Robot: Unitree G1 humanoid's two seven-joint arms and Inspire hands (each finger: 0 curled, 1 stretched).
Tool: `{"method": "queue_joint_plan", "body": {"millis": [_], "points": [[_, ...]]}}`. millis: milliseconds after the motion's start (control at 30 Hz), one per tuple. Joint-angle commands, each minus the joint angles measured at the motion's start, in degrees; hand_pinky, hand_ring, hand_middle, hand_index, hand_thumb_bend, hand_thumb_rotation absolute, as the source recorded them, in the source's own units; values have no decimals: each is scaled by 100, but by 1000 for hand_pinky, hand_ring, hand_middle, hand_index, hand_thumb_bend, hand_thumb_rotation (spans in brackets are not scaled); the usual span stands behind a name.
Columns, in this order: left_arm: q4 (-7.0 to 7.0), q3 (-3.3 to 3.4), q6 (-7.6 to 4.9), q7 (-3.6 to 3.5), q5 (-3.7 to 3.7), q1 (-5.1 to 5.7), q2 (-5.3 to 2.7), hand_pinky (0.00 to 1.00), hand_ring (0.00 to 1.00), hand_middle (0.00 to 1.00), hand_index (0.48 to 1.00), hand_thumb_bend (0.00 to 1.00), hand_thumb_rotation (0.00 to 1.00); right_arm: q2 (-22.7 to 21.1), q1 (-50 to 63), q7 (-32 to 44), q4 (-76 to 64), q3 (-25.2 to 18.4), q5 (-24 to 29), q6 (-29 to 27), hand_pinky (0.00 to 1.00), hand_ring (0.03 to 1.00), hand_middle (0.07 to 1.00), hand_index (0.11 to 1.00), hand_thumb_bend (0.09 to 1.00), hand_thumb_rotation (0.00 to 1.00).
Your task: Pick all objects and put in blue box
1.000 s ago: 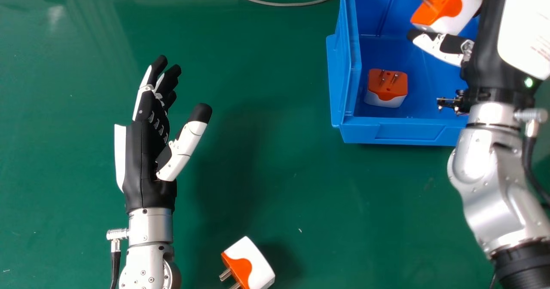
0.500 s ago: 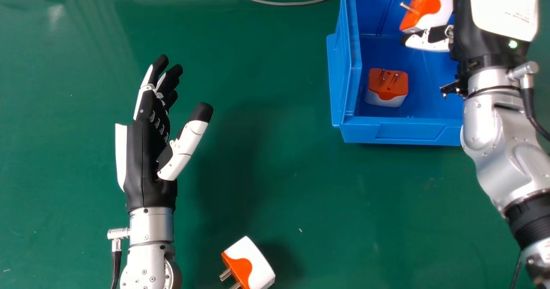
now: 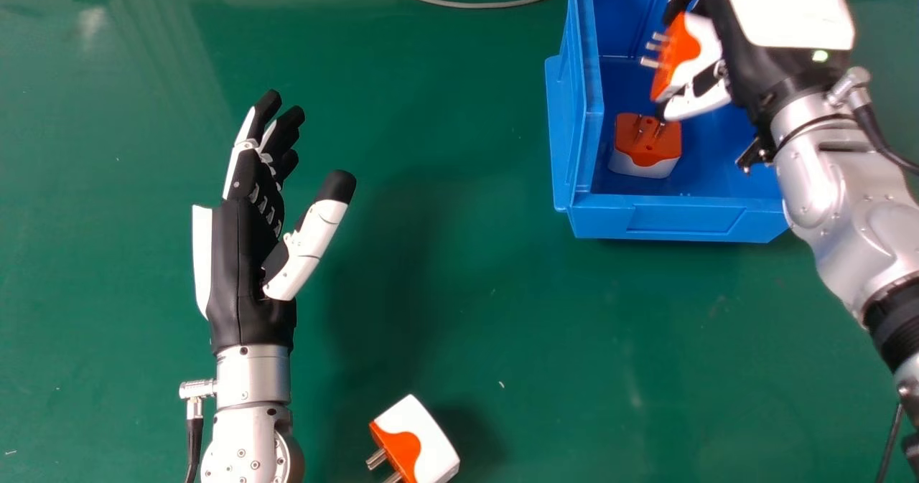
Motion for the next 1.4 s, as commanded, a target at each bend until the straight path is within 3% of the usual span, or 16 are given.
{"method": "queue_joint_plan", "body": {"millis": [0,133,233,333,467,600,700,800,900,1033,1133,1200,1233,1267,1300,1367], "points": [[-34,-23,-67,2,37,-67,-6,917,902,874,894,864,558,-44,-484,313,217,106,-57,142,288,399,492,526,493,0],[-26,-18,-81,24,54,-75,-17,918,901,873,892,862,560,42,-745,706,553,347,-116,398,286,407,510,520,492,0],[-4,-20,-110,101,122,-94,-10,918,900,872,890,862,559,111,-870,768,788,490,-166,525,286,409,516,518,492,0],[-17,-23,-73,84,99,-97,-27,912,898,871,888,858,559,146,-958,756,992,627,-216,563,285,413,524,521,491,0],[2,-48,-82,202,221,-114,-6,913,897,870,887,864,561,146,-1039,950,1099,749,-231,655,288,417,530,527,491,0],[-1,-49,-50,145,141,-135,-47,907,897,871,887,865,566,160,-1129,1166,1215,881,-276,808,288,417,529,534,490,0],[9,-44,-47,139,129,-155,-58,906,898,871,888,867,565,199,-1182,1342,1285,942,-281,989,287,417,528,538,490,0],[31,-52,-47,207,208,-174,-24,906,899,872,888,868,564,229,-1147,1249,1262,978,-283,1106,287,418,528,541,489,0],[26,-51,-28,168,163,-185,-30,904,898,873,889,869,568,270,-1177,1331,1245,1099,-382,1346,285,419,528,546,489,0],[38,-52,-36,197,188,-210,-21,902,899,874,891,871,569,255,-1156,1432,1047,1245,-489,1657,290,411,514,553,492,0],[28,-41,10,122,94,-213,-46,902,899,874,891,871,569,259,-1132,1621,882,1235,-478,1868,290,411,514,553,492,0],[36,-40,-2,101,78,-221,-49,901,899,874,891,870,568,273,-1162,1924,786,1198,-412,2015,321,410,507,552,496,0],[35,-44,-6,104,86,-221,-46,902,900,874,892,873,566,270,-1168,2064,721,1178,-382,2064,414,488,578,599,547,8],[37,-48,-11,113,102,-221,-42,902,900,874,892,873,566,260,-1163,2160,655,1163,-365,2099,414,488,578,599,547,8],[40,-50,-16,121,115,-220,-38,903,900,874,892,876,565,252,-1141,2213,577,1138,-346,2138,625,673,730,702,641,41],[42,-49,-22,124,115,-218,-39,903,900,873,892,877,566,238,-1099,2273,446,1117,-347,2211,760,791,827,770,710,63]]}}
